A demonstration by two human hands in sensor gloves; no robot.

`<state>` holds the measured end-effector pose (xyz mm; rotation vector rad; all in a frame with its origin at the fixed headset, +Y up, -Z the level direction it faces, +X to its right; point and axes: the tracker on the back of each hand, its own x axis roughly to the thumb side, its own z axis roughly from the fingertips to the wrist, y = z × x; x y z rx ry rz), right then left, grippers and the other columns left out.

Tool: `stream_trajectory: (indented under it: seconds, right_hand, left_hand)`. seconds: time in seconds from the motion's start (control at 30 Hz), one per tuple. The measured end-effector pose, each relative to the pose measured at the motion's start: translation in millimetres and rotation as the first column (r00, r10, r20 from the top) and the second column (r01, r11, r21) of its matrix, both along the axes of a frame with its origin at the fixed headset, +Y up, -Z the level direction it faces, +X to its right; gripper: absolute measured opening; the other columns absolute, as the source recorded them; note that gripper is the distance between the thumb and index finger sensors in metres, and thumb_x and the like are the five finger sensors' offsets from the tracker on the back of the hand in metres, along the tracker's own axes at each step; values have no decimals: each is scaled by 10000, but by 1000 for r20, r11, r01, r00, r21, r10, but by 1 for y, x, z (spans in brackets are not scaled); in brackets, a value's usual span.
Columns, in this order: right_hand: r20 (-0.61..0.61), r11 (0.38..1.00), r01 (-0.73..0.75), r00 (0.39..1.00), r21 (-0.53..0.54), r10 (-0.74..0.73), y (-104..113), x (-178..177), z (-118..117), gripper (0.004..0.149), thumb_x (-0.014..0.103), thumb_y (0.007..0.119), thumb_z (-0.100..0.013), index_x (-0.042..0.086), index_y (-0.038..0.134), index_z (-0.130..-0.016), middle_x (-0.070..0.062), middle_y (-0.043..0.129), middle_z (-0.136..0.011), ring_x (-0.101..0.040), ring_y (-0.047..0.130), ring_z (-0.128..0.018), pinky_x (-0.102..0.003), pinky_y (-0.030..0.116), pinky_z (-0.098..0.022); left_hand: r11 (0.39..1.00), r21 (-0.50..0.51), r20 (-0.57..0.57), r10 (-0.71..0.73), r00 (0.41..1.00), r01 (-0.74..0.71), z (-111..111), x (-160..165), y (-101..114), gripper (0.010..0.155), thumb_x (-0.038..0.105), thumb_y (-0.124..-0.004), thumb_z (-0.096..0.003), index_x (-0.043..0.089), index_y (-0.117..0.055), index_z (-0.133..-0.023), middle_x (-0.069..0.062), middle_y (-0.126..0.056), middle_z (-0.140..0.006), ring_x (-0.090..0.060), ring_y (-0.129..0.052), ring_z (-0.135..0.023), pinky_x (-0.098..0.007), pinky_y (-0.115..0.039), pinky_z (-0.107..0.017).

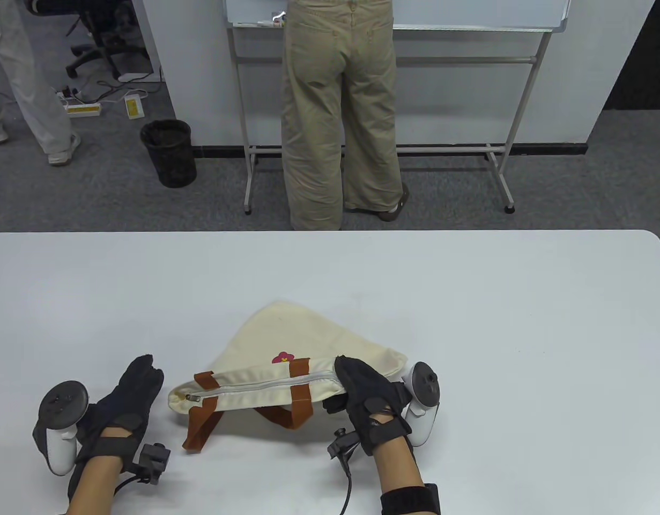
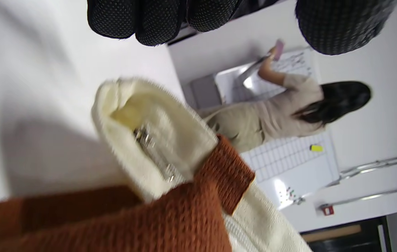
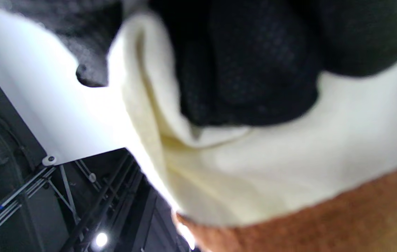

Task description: Unzip the canvas bag

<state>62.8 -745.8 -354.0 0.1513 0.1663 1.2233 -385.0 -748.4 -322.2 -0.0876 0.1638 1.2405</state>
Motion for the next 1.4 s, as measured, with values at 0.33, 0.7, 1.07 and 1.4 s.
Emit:
stream_trajectory:
  seconds: [0.33, 0.7, 1.07, 1.4]
  right_hand:
    - [-44, 996, 86, 995, 19, -85, 0, 3, -1, 477, 417, 741, -471, 50, 912, -725, -154, 973, -492, -269, 960, -281, -450, 784, -243]
    - [4, 1000, 19, 1000, -3, -19, -6, 14, -2, 478, 415, 745, -473, 40, 907, -721, -152, 962, -501, -275, 952, -300, -455, 777, -253]
    - [61, 997, -73, 995, -40, 75, -14, 22, -3, 480, 405, 749, -471, 26, 903, -722, -157, 959, -509, -288, 952, -316, -468, 772, -265]
    - [68, 969, -226, 970, -96, 233, -15, 29, -3, 487, 398, 790, -454, 15, 913, -729, -190, 967, -533, -343, 958, -336, -507, 760, -271]
  left_hand:
    - [973, -221, 172, -22, 985, 60, -9, 18, -21, 755, 568, -730, -473, 102, -560, -1043, -238, -689, -1052, -475, -737, -897, -637, -545, -662]
    - [995, -102, 50, 21, 999, -16, -8, 12, -13, 542, 529, -730, -479, 126, -879, -809, -141, -1042, -592, -301, -1033, -441, -522, -788, -429]
    - [882, -71, 104, 471, 876, -466, -9, 14, -19, 542, 542, -715, -502, 111, -894, -778, -114, -1054, -538, -271, -1044, -398, -504, -807, -414]
    - [818, -56, 98, 575, 812, -572, -9, 17, -21, 536, 551, -698, -510, 127, -891, -774, -96, -1051, -539, -259, -1042, -408, -496, -808, -427]
